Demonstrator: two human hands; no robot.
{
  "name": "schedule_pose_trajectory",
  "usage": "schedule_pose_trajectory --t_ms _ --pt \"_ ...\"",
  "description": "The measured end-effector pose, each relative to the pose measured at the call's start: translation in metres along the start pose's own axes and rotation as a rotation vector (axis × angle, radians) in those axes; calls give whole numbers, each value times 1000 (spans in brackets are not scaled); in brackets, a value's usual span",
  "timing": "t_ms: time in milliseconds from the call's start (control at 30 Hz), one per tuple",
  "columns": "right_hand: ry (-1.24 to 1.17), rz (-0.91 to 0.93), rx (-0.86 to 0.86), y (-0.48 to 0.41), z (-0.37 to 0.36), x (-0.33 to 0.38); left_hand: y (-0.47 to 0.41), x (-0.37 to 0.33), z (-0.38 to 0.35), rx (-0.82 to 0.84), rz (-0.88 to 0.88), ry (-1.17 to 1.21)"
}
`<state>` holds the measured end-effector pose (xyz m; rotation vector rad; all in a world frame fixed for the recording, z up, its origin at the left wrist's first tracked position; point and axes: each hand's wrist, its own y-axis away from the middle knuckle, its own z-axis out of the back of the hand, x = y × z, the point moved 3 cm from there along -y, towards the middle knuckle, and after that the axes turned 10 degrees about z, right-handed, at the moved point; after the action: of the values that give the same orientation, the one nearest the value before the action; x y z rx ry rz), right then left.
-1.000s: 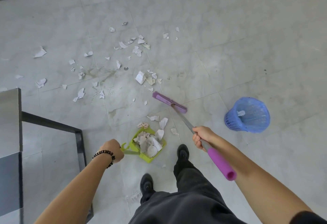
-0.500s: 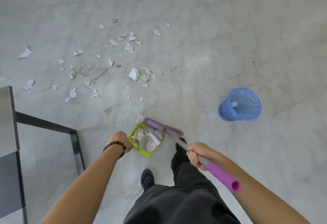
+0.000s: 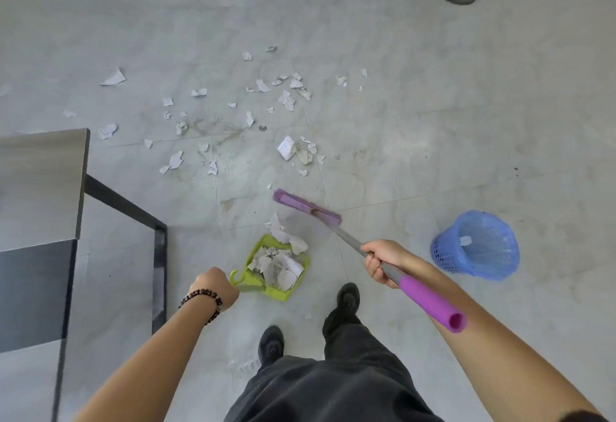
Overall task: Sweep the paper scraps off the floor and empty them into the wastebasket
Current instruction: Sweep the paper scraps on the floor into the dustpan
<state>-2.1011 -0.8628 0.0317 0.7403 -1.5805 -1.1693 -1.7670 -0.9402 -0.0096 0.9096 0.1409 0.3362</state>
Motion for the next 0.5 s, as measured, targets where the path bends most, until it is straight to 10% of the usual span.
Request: schedule_pose_trajectory --t_ms 267,500 --pt "349 330 -93 -72 -52 41 -6 9 -5 -26 107 71" --pt "559 236 -76 -113 -60 39 -13 -7 1 -38 124 64"
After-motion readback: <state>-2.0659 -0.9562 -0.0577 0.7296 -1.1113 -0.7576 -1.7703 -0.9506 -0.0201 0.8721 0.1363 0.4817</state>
